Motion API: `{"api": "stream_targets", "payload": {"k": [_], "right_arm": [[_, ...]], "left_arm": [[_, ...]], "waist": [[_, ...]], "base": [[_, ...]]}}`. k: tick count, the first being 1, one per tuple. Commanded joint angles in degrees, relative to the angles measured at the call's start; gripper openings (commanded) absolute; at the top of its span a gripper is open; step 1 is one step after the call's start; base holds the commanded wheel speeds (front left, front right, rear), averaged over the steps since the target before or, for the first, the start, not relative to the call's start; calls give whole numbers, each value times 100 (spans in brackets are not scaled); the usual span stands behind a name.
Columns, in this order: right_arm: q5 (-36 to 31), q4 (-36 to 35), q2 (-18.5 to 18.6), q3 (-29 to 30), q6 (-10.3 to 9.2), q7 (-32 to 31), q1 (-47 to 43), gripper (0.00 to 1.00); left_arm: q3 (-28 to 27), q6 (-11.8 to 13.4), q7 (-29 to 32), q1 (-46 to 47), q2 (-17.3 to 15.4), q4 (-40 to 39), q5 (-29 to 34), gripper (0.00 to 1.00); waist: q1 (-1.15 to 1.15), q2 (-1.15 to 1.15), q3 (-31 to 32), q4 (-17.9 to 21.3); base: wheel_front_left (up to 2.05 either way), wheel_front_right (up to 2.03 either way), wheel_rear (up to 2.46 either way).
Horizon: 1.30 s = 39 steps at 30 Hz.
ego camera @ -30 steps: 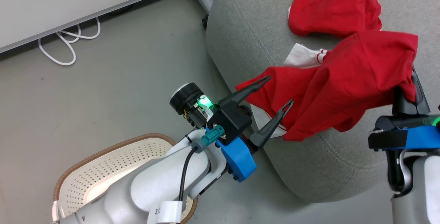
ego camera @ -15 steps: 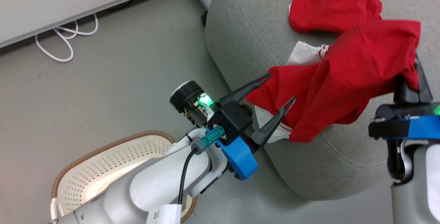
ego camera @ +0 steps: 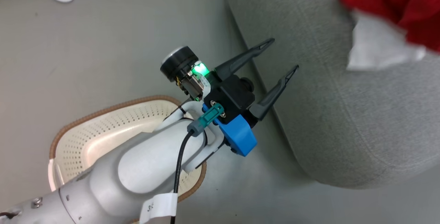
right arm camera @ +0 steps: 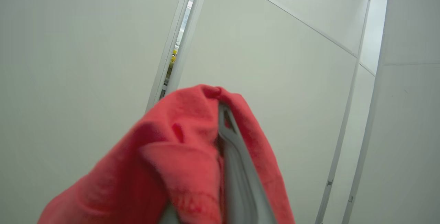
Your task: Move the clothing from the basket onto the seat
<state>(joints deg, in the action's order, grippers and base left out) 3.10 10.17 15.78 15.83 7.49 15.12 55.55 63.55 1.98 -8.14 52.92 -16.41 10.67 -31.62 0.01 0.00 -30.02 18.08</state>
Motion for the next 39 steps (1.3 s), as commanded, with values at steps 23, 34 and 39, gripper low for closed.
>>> {"api": "stream_targets", "payload": {"k": [23,34,39], "right_arm": [[-589,1457,752,1627,1,7,108,0],[-1240,1155,-435,2033,0,-334,-714,0],[-1345,468,-899,2142,0,-433,-1198,100]], "left_arm": [[16,103,245,423,-407,-382,229,100],[9,160,283,416,-502,-454,164,100],[-2,195,193,355,-476,-404,138,100]], "waist": [[-1,0,-1333,-264],[-1,0,-1352,-325],[-1,0,-1154,-317]], "base": [[0,0,0],[0,0,0],[0,0,0]]}}
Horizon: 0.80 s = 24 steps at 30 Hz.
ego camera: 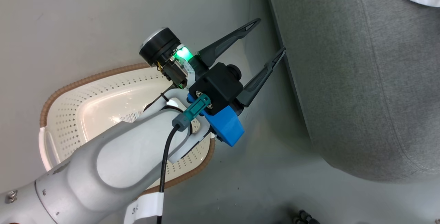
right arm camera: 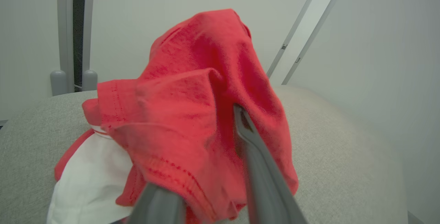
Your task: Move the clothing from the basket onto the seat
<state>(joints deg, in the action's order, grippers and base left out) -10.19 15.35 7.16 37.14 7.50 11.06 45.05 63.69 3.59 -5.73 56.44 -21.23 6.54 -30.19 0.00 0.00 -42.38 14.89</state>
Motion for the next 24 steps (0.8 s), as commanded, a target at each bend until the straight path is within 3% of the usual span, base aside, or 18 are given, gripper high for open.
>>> {"api": "stream_targets", "payload": {"k": [1,15,20,24], "right_arm": [[18,-154,-46,0,-1,-44,-237,100],[997,952,1000,-1168,0,411,-1514,100],[1377,403,1003,-1637,0,415,-1937,100],[1446,-43,871,-1957,0,417,-2311,100]], "left_arm": [[-19,35,-66,-28,19,27,-28,100],[-306,259,-776,-808,105,424,-457,100],[-753,474,-932,-1246,108,486,-561,100],[-1426,658,-948,-1694,162,245,-361,100]], "waist": [[0,0,140,5],[0,0,1510,35],[0,0,1984,-148],[0,0,2293,-372]], "base": [[0,0,0],[0,0,0],[0,0,0],[0,0,0]]}}
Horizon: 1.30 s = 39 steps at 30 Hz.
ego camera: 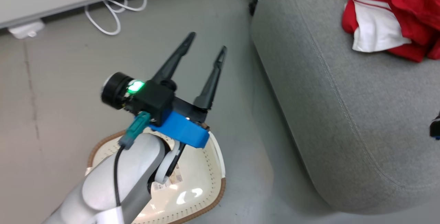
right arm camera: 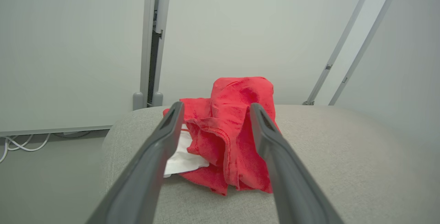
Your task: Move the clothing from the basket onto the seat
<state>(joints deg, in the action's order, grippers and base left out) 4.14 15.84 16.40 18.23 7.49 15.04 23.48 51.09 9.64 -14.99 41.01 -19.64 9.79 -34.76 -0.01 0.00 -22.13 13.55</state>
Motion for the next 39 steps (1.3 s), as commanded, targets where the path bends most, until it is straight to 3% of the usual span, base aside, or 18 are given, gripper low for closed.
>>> {"api": "stream_targets", "payload": {"k": [1,11,20,30,39], "right_arm": [[19,-191,-96,-116,1,20,-237,100],[-148,-826,-590,-812,1,20,-834,100],[-136,-1020,-876,-1404,1,20,-1222,100],[1,-1106,-1166,-1586,1,21,-1950,100],[104,-1106,-1307,-1538,1,21,-2464,100]], "left_arm": [[-349,76,-22,-301,19,-151,182,100],[-2198,-58,-21,-1674,305,-553,955,100],[-3480,-462,-22,-2727,749,-536,1422,100],[-4406,-943,-21,-3696,1204,-562,1884,100],[-4741,-1378,-22,-4296,1434,-525,2183,100]], "waist": [[1,0,341,-304],[1,0,984,-876],[1,0,1512,-1317],[1,0,2051,-1598],[1,0,2274,-1647]], "base": [[0,0,0],[0,0,0],[0,0,0],[0,0,0],[0,0,0]]}}
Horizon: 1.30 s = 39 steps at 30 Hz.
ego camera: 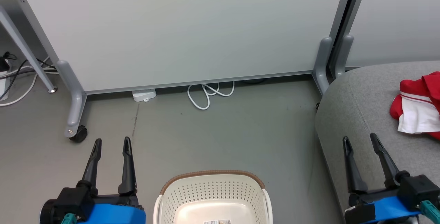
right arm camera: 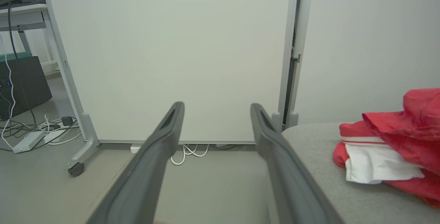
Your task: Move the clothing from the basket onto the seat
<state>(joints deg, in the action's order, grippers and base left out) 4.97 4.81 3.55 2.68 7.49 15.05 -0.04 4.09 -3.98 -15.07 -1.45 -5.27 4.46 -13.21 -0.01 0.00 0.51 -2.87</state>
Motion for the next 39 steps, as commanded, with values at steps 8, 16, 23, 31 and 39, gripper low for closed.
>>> {"api": "stream_targets", "payload": {"k": [8,16,23,31,39], "right_arm": [[75,58,-62,97,1,20,-301,100],[168,98,-71,114,1,20,-389,100],[224,125,-71,121,1,20,-393,100],[359,335,-69,127,0,-73,-317,0],[1291,395,-68,160,0,-309,-207,0]], "left_arm": [[-107,-201,-15,-157,102,116,148,100],[-179,-289,-14,-205,169,170,240,100],[-227,-313,-14,-197,200,216,320,100],[-183,-310,53,-224,213,400,158,0],[-275,-314,281,-104,207,465,-750,0]], "waist": [[1,0,78,-31],[1,0,139,-43],[1,0,162,-52],[1,0,160,-54],[1,0,145,-32]], "base": [[0,0,0],[0,0,0],[0,0,0],[0,0,0],[0,0,0]]}}
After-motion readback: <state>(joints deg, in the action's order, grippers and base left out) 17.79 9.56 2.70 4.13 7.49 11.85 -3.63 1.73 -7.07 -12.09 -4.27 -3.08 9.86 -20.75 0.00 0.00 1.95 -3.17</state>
